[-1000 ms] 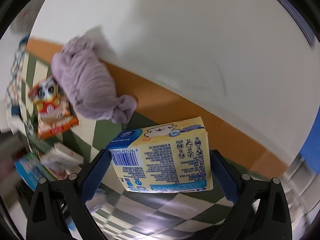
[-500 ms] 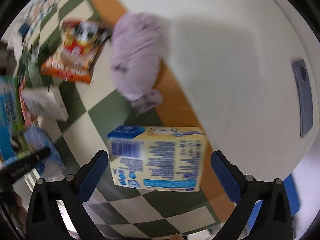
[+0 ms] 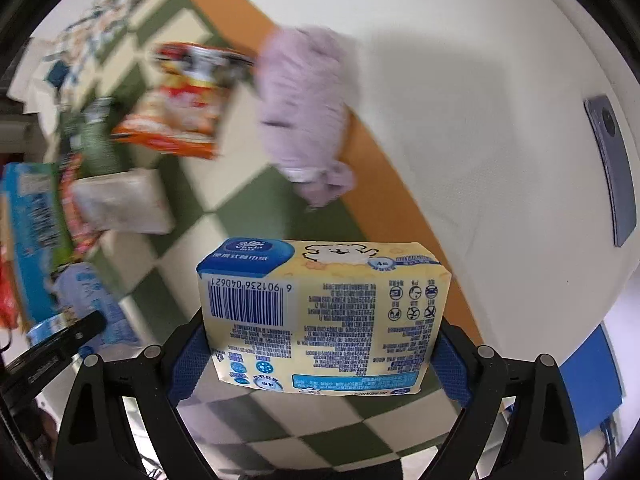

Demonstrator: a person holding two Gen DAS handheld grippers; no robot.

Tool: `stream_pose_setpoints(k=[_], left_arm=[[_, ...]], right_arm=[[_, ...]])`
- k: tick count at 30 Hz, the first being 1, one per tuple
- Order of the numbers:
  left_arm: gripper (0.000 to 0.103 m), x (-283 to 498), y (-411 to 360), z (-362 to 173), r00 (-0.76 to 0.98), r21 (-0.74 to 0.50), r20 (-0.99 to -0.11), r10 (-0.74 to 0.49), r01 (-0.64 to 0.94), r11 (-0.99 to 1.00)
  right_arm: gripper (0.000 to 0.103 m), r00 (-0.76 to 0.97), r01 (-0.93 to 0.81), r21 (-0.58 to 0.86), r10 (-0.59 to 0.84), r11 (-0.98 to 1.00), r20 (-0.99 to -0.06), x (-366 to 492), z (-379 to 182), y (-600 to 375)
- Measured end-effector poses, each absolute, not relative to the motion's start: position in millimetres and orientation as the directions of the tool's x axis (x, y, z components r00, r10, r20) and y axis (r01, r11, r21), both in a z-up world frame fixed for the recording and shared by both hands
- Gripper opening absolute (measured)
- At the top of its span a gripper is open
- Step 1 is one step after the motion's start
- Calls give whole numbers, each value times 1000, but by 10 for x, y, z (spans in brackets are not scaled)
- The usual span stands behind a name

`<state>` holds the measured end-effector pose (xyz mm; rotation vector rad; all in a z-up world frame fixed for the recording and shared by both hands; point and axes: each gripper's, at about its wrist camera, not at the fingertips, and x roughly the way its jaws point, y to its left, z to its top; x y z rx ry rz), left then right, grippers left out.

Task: Organize snacks
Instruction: 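Carry the blue pack and yellow box over the cardboard box with both grippers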

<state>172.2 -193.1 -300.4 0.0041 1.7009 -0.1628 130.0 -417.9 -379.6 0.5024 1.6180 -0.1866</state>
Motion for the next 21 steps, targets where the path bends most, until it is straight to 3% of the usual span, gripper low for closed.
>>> stream_pose_setpoints(k=[11, 17, 21], left_arm=[[15, 1723, -978, -1449, 119, -185, -974, -191, 59, 981], [15, 2193, -9, -1310, 184, -172, -969, -164, -32, 985], [15, 2452, 606, -1486, 176, -191, -969, -171, -100, 977]], right_arm=[[95, 82, 139, 377, 369, 916, -926, 1783, -2427, -3406], [95, 86, -37, 440, 442, 897, -893, 2292, -1954, -2379], [95, 91, -114, 427, 438, 897, -895, 2666, -1862, -1627]])
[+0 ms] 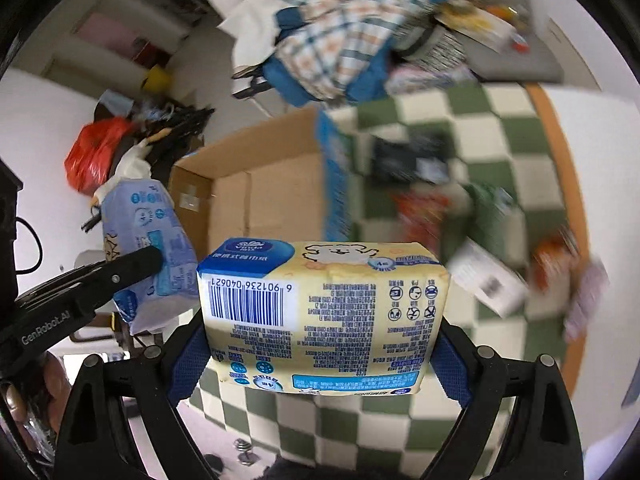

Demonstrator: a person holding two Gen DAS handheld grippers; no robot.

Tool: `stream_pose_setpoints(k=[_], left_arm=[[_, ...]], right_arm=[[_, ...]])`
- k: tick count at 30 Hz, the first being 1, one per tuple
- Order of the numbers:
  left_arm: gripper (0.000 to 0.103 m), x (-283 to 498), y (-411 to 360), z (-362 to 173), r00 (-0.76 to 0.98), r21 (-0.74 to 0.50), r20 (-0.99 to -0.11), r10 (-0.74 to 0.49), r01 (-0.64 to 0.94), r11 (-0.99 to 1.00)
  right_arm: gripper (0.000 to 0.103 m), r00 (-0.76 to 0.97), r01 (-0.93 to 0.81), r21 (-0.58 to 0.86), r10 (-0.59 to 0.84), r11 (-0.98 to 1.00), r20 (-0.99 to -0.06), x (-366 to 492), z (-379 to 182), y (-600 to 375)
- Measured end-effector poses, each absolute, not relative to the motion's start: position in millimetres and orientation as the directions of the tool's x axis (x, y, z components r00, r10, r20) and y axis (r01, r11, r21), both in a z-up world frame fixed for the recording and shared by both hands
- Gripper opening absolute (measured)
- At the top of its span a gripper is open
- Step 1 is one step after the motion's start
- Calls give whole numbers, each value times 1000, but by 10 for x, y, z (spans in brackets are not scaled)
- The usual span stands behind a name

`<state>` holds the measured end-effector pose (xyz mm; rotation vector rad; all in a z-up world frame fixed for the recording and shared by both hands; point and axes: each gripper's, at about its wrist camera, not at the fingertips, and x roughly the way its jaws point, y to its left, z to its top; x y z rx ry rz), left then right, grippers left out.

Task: Organize snacks
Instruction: 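Carry the blue pack and yellow box over the cardboard box with both grippers, then open both grippers to drop the packs into the box, then lift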

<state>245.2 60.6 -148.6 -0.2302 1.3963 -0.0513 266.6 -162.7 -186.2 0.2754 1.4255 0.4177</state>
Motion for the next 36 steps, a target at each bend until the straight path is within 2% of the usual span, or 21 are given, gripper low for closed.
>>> stream_pose_setpoints(k=[5, 9, 15, 24, 27, 30, 32, 34, 36], left_arm=[[15, 2857, 1257, -1976, 117, -246, -967, -228, -176, 953], [15, 3171, 1575, -2409, 42, -310, -950, -308, -204, 929], [16, 3536, 1796, -2944, -48, -329, -938, -345, -197, 924], [20, 3825, 1796, -3194, -90, -269, -955, -282, -135, 953], [30, 3840, 1793, -3190, -87, -226, -968, -237, -115, 967], [50, 3814, 1821, -3125, -75, -220, -971, -228, -102, 970], [79, 3793, 1852, -3075, -48, -211, -975, -216, -96, 973], [83, 3745, 1888, -2999, -20, -200, -979, -203, -93, 975], [92, 3692, 1919, -2936, -3, -185, -983, -186, -97, 978]], right_arm=[[95, 63, -151, 413, 425, 898, -903, 3124, -2056, -765], [95, 23, -147, 403, 411, 903, -911, 3415, -2486, -231], [96, -17, -125, 373, 374, 919, -927, 3723, -3085, 237], [96, -18, -131, 283, 283, 950, -959, 4052, -3503, 501], [97, -22, -141, 264, 264, 954, -964, 4081, -3551, 561], [103, -16, -129, 259, 259, 957, -966, 4090, -3550, 564], [103, -8, -133, 250, 251, 959, -968, 4064, -3490, 571], [103, 12, -150, 230, 235, 961, -972, 4032, -3397, 582], [103, 24, -158, 218, 224, 963, -974, 3987, -3310, 573]])
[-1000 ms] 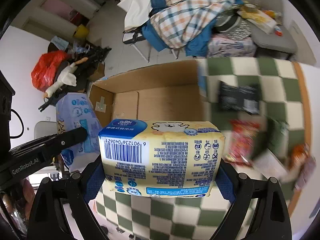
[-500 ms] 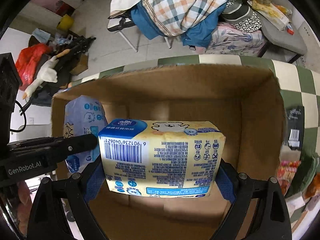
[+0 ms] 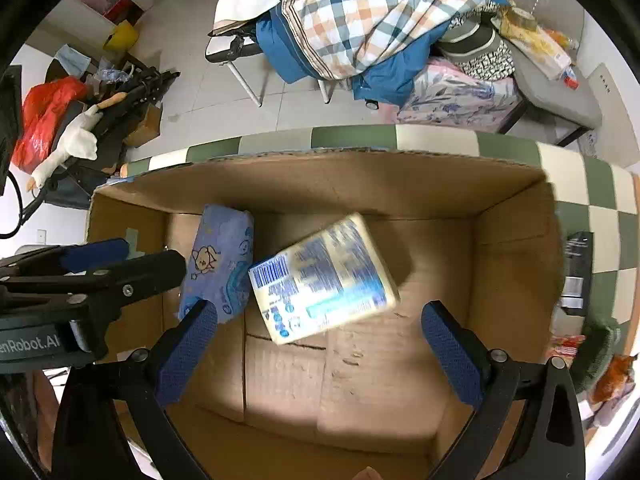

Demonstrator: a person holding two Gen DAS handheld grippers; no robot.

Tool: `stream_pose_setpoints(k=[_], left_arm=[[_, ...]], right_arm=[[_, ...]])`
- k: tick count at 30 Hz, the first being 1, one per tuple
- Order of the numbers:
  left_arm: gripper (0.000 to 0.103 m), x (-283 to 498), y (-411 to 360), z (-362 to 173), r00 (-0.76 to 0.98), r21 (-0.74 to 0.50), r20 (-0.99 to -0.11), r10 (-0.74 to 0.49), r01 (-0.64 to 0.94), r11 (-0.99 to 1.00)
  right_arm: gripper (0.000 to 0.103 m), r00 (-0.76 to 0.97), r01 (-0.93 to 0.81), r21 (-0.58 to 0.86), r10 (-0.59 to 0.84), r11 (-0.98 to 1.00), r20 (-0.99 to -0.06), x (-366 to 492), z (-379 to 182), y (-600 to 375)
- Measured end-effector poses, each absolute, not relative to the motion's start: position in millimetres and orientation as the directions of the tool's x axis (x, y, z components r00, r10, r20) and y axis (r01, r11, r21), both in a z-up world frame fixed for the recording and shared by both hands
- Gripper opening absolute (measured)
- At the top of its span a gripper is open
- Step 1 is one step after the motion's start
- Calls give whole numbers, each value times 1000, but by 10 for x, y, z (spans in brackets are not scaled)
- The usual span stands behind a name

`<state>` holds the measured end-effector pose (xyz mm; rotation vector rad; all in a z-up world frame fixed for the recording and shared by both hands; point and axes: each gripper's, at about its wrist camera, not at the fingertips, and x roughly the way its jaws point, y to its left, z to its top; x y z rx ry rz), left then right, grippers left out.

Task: Organize snacks
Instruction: 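Open both grippers to drop the packs into the box, then lift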

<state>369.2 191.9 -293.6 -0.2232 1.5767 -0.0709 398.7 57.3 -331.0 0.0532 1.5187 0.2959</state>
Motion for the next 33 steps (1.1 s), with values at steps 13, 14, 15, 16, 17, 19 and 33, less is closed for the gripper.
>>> stream_pose_setpoints(k=[13, 14, 15, 16, 17, 19, 33], left_arm=[[101, 3063, 2023, -2500, 164, -94, -984, -64, -185, 978], [101, 3025, 2006, -2475, 173, -91, -983, -58, -185, 979], [101, 2973, 1985, -2448, 183, -83, -982, -49, -183, 980], [101, 2933, 1965, -2421, 189, -74, -981, -40, -180, 981], [101, 2879, 1940, -2380, 201, -71, -979, -35, -176, 982], [101, 2810, 1911, -2301, 226, -64, -974, -24, -171, 983], [101, 2182, 1603, -1796, 320, 23, -944, 76, -167, 986]], right_arm=[[103, 123, -184, 76, 100, 980, -987, 3415, -2851, 417], [103, 130, -184, 69, 94, 980, -987, 3354, -2825, 405], [103, 138, -185, 62, 89, 981, -986, 3293, -2796, 394], [103, 144, -184, 58, 86, 981, -986, 3240, -2775, 388], [103, 151, -183, 54, 82, 982, -985, 3183, -2744, 375], [103, 167, -180, 44, 74, 983, -983, 3082, -2672, 346], [103, 239, -184, 125, 167, 975, -957, 2436, -2022, 100]])
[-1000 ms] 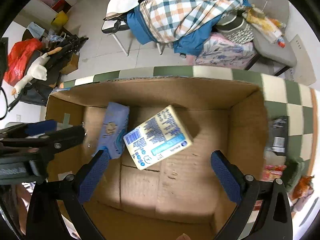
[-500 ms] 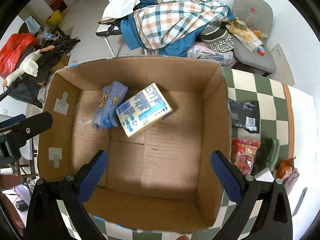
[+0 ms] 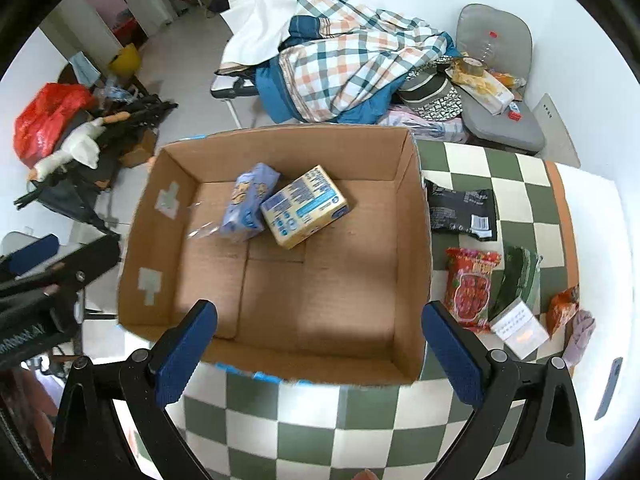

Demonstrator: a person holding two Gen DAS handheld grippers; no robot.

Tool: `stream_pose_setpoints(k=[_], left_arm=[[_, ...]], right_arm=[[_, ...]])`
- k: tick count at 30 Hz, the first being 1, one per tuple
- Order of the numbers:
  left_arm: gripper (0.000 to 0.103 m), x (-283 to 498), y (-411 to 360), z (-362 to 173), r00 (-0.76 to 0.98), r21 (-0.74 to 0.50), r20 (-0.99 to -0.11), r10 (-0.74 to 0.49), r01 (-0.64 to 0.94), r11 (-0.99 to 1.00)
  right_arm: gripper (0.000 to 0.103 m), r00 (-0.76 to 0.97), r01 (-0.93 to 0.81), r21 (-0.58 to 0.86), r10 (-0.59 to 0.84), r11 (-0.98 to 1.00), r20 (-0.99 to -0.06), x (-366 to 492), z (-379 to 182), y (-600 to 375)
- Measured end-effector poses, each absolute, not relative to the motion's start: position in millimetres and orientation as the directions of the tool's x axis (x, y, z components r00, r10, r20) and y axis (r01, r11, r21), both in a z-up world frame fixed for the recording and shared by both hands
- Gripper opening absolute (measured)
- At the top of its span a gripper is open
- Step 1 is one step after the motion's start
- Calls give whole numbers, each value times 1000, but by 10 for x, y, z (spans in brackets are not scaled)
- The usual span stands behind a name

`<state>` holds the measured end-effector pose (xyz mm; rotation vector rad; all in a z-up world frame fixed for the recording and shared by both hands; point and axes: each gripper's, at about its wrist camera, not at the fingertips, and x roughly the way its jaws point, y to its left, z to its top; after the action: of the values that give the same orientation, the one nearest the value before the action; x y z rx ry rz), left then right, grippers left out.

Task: Organize snacks
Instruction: 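Open both grippers to drop the packs into the box, then lift, then grasp the red snack bag with the left gripper while the right grasps the lavender cloth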

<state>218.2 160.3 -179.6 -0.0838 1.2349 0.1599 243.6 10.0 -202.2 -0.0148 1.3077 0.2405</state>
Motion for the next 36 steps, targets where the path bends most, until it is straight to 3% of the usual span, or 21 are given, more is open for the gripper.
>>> stream_pose_setpoints(k=[8, 14, 19, 23, 29, 36], left_arm=[[101, 2252, 721, -1481, 332, 64, -940, 72, -34, 997], [101, 2583, -334, -1636, 264, 12, -964, -19, 116, 993], [101, 3049, -1250, -2268, 69, -32, -996, -50, 242, 970], [101, 3363, -1667, -2922, -44, 46, -997, 60, 275, 960], [100, 3520, -1817, -3645, -164, 105, -974, 156, 281, 954], [100, 3547, -1796, -4100, -250, 128, -949, 193, 256, 958]], right_arm=[[103, 221, -91, 235, 250, 968, -943, 2336, -1860, -626], [103, 240, 85, 198, 173, 976, -955, 2304, -1806, -1908], [103, 186, 244, 118, 73, 963, -980, 2301, -2067, -3100], [103, 132, 312, 78, 38, 947, -990, 2356, -2381, -3768], [101, 64, 403, 74, 53, 912, -997, 2408, -2943, -4410], [96, -39, 428, 70, 96, 901, -995, 2466, -3617, -4582]])
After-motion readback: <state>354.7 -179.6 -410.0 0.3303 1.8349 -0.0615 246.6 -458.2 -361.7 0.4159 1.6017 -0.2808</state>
